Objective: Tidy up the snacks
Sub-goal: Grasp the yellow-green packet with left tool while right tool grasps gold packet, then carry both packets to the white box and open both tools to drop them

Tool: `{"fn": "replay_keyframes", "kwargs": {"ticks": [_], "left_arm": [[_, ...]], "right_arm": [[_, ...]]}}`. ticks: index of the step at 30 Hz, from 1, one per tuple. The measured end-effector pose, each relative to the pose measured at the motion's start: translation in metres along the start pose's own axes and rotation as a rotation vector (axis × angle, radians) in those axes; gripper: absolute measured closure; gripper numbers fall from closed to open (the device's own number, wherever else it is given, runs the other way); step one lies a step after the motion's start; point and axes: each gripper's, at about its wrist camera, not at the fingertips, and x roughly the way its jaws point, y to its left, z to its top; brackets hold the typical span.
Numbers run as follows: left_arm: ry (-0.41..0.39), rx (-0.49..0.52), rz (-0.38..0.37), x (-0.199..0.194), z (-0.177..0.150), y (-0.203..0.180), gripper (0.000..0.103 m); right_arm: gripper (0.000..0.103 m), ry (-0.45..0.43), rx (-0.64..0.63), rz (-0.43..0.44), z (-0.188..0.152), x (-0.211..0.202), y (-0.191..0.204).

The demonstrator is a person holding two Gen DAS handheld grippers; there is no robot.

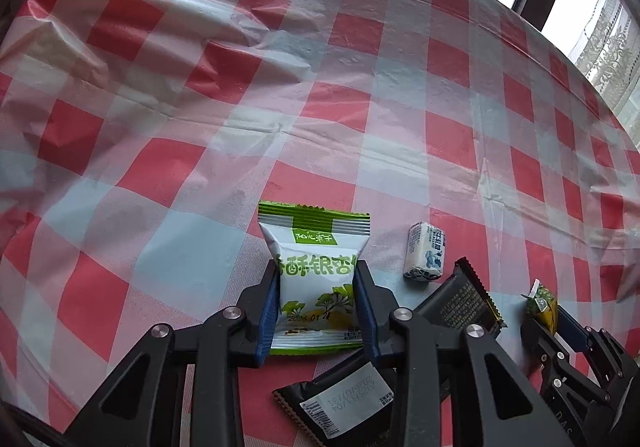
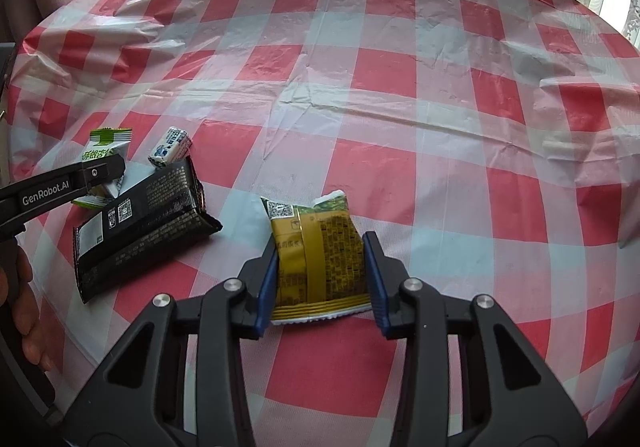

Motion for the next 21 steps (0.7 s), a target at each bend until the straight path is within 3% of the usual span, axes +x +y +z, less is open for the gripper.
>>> {"fn": "replay_keyframes", "kwargs": {"ticks": [12, 21], "left_arm": [[-0.111, -0.030, -0.098, -0.062, -0.014, -0.001, 0.068], [-0.074, 0.036, -0.194, -0.087, -0.058, -0.027, 0.068]], "right_arm": [[0.061, -0.005, 0.036, 0.023, -0.021, -0.037, -0.001], [0.061, -0.012, 0.057, 0.027, -0.052, -0.070, -0.004]]}}
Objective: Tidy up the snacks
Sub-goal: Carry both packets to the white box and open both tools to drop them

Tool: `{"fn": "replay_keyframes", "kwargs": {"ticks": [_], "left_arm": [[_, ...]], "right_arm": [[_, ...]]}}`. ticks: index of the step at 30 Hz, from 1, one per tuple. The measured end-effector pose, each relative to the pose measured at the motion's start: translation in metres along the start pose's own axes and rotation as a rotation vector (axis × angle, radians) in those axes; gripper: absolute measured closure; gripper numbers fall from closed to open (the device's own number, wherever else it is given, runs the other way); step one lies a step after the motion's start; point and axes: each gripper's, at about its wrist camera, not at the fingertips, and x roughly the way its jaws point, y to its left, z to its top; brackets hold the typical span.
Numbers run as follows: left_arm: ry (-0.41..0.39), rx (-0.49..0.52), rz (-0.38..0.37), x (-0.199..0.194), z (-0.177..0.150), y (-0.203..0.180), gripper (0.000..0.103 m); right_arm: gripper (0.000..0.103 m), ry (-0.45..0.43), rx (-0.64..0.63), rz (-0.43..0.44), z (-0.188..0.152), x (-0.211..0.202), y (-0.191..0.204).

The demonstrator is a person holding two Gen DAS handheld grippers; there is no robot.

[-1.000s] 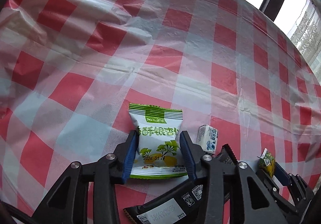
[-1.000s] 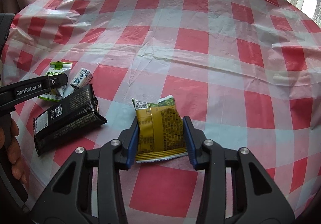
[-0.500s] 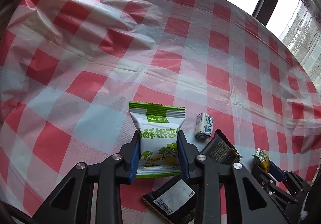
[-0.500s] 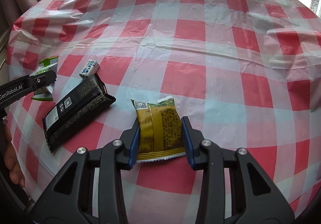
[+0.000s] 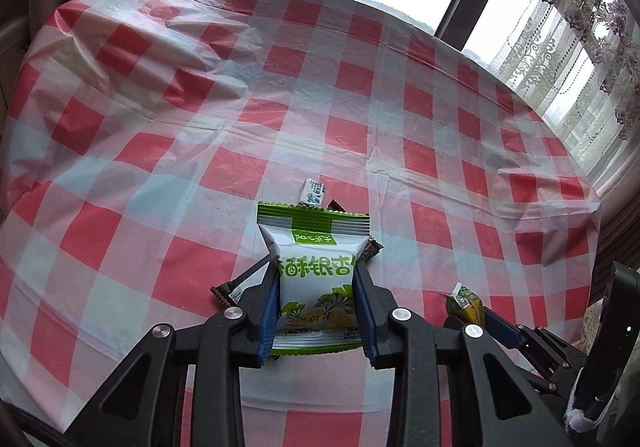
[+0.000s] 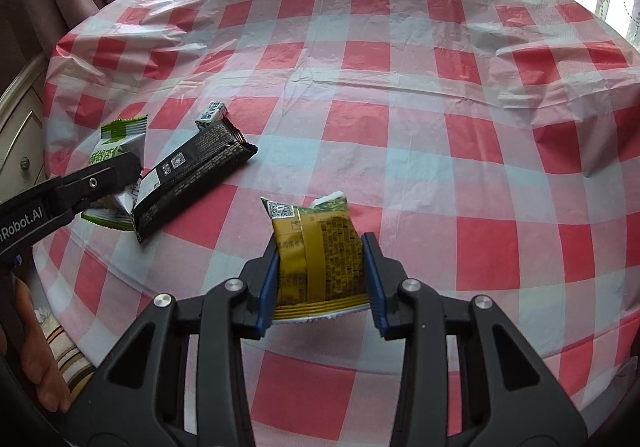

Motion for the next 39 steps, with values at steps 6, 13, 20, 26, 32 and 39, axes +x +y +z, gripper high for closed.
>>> {"fn": "replay_keyframes", "kwargs": {"ticks": [6, 13, 20, 26, 32, 39], "left_arm": [[0.025, 0.041, -0.047, -0.013, -0.021, -0.023, 0.068], [0.060, 0.099, -0.106, -0.023, -0.044, -0.055, 0.068], [0.094, 0.153, -0.165, -0.031, -0.063, -0.085, 0.068], [0.116, 0.206, -0.191, -0.036, -0.077, -0.110, 0.068], [0.142, 0.275, -0.216, -0.041, -0.096, -0.139, 0.068], [0.181, 0.367, -0.242, -0.044, -0.121, -0.177, 0.068]], "right_arm": [[0.061, -0.013, 0.014, -0.007, -0.017, -0.023, -0.010], [0.061, -0.038, 0.030, -0.023, -0.034, -0.050, -0.026], [0.061, -0.038, 0.058, -0.046, -0.058, -0.070, -0.049], [0.061, -0.041, 0.097, -0.079, -0.078, -0.088, -0.075], [0.061, -0.044, 0.137, -0.121, -0.101, -0.106, -0.105], [0.061, -0.032, 0.196, -0.170, -0.129, -0.121, -0.142]]}}
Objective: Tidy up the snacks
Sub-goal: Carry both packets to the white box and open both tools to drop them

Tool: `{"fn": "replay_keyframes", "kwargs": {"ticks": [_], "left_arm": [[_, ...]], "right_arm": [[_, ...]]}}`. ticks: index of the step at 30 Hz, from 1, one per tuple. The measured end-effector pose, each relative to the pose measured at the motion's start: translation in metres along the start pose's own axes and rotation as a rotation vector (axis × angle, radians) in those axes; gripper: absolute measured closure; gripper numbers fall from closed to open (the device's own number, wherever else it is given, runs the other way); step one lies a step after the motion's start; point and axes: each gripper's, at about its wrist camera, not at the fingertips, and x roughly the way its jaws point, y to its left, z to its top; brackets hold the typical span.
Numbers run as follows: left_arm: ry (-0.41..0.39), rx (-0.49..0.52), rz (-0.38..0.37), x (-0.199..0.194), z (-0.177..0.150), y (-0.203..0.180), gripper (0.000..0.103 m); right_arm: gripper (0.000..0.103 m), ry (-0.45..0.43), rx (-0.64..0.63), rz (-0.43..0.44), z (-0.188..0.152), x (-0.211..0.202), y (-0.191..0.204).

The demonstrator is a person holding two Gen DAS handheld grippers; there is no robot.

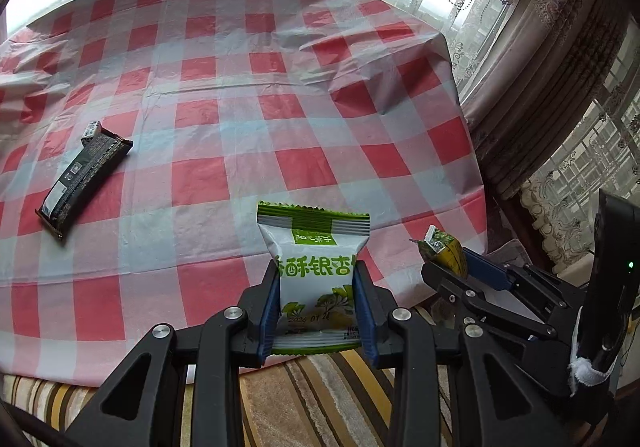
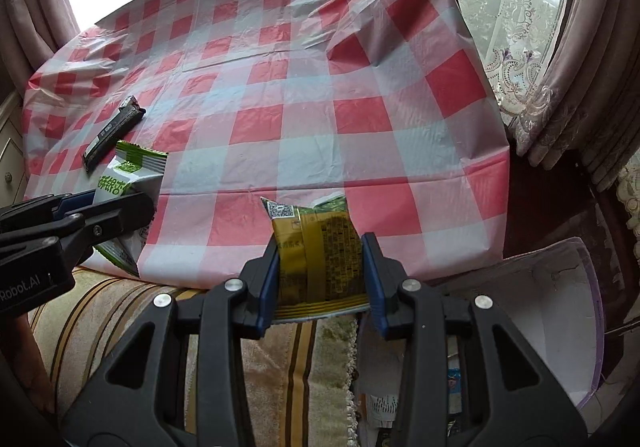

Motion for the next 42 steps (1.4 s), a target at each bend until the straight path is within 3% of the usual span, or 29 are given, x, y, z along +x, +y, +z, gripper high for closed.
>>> {"fn": "replay_keyframes", "kwargs": {"ticks": [19, 42], "left_arm": [[0.097, 0.215, -0.098, 0.016, -0.029, -0.100, 0.068], [0.199, 0.332, -0.207, 0.025, -0.059, -0.155, 0.068]], "right_arm": [[0.061, 0.033, 0.158, -0.134, -0.050, -0.024, -0.098], [0.060, 0.141, 0.230, -0.250, -0.108, -0.038, -0.160]]}}
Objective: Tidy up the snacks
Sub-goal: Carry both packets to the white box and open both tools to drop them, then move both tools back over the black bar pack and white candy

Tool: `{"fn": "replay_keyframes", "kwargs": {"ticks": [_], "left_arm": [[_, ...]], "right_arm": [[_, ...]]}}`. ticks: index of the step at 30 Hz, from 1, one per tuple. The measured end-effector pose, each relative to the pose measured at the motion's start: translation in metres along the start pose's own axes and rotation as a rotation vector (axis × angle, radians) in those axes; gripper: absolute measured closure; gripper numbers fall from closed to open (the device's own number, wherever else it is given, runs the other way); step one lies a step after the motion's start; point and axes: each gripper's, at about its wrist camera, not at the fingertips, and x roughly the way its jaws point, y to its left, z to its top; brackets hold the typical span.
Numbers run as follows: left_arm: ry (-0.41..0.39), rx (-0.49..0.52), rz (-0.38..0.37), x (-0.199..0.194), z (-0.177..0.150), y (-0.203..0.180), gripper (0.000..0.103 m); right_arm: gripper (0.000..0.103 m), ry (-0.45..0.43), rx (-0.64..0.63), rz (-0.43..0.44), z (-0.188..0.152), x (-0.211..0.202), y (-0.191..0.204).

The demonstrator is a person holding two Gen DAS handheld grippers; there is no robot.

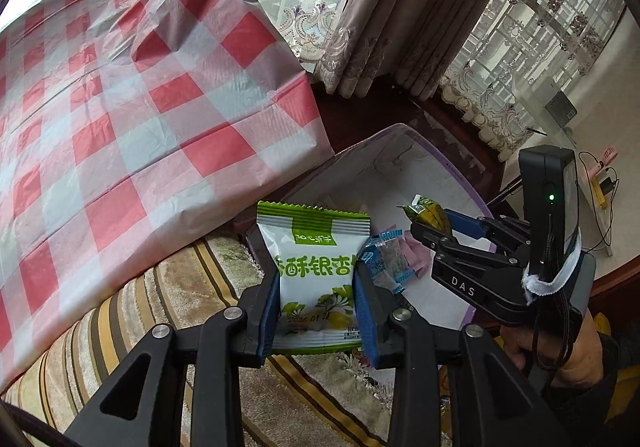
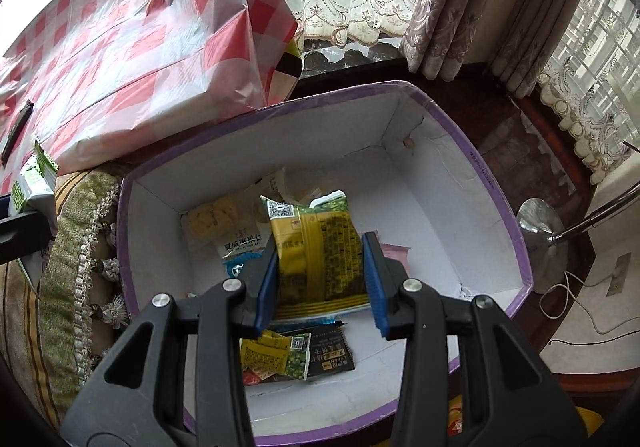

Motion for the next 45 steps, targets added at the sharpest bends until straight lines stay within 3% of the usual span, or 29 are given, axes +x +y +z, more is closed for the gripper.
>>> {"fn": "replay_keyframes", "kwargs": {"ticks": [2, 4, 5, 6, 8, 28, 35, 45], "left_arm": [[0.012, 0.008, -0.017, 0.002, -0.001, -0.004, 0.067], [0.023, 0.013, -0.042, 0.004, -0.002, -0.008, 0.064], [0.028, 0.017, -0.047, 0.005, -0.002, -0.010, 0.054], [0.028, 0.021, -0.041, 0.005, -0.003, -0.012, 0.042], [0.020, 0.025, -0.020, 0.005, -0.003, -0.013, 0.035], [-0.017, -0.075, 0.047, -0.007, -0.001, 0.023, 0.035], [-0.050, -0.159, 0.056, -0.021, -0.001, 0.058, 0.034], [-0.116, -0.351, 0.090, -0.052, -0.014, 0.140, 0.034]], "right_arm": [[0.057, 0.009, 0.007, -0.012, -0.003, -0.001, -0.006], [0.035, 0.019, 0.010, -0.028, -0.003, -0.001, -0.010], [0.022, 0.012, 0.012, -0.039, -0.003, -0.002, -0.010], [0.021, 0.001, 0.016, -0.043, -0.003, -0.004, -0.010], [0.021, 0.002, 0.019, -0.027, -0.001, -0.004, -0.008], [0.021, -0.038, -0.115, 0.061, 0.020, -0.019, 0.064], [0.021, -0.053, -0.189, 0.102, 0.029, -0.029, 0.102], [0.021, -0.059, -0.309, 0.150, 0.031, -0.036, 0.159]]}}
